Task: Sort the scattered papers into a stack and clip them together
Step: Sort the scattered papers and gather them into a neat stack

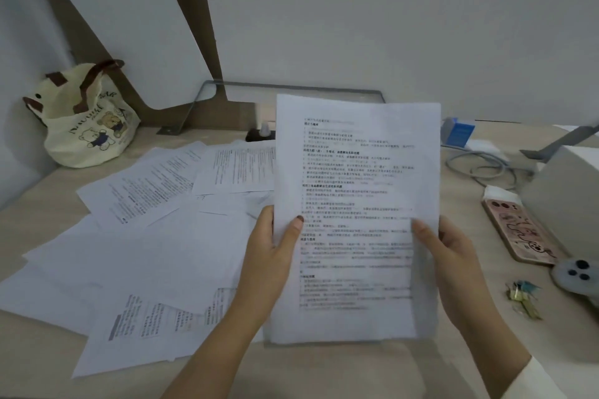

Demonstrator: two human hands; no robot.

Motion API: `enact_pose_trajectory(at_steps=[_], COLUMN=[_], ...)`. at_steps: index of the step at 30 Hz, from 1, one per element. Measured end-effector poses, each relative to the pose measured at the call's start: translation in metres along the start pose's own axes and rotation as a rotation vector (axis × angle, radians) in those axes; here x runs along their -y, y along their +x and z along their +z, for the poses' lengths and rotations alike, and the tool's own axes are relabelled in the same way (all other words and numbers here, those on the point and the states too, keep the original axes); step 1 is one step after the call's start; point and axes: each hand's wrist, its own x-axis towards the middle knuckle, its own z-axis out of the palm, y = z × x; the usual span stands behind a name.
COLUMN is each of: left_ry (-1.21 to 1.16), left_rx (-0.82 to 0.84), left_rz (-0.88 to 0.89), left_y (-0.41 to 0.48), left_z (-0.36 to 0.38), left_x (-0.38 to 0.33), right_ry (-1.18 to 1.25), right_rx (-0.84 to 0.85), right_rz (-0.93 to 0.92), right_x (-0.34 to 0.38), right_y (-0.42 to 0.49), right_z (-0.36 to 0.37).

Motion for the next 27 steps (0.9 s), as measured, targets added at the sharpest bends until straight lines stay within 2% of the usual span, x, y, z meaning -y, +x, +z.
enact_pose_trajectory(at_steps=[7,11,14,22,27], left_ry=[0.131,0.213,0.290,0.496,0.497], left_rx=[0.251,0.359,0.393,0.442,0.446], left_rz=[-0.277,-0.318,-0.316,-0.245,-0.207], left_y=[0.007,0.007,0.012,0.017,0.017], left_z=[0.059,0.084,0.098,0.117,0.119], left_x=[0.031,0.049,0.059,0.070,0.068], right_ry=[-0.144,-0.236,-0.333,-0.691,-0.750], right_rx=[-0.184,-0.293,-0.324,-0.208,-0.131], right_rz=[0.214,0.282,0.244,0.280,0.274], right_x=[-0.036,-0.060,-0.069,-0.079,-0.075], right_y=[0.020,0.033,0.040,0.050,0.044], right_z=[-0.064,-0.087,-0.094,-0.095,-0.093])
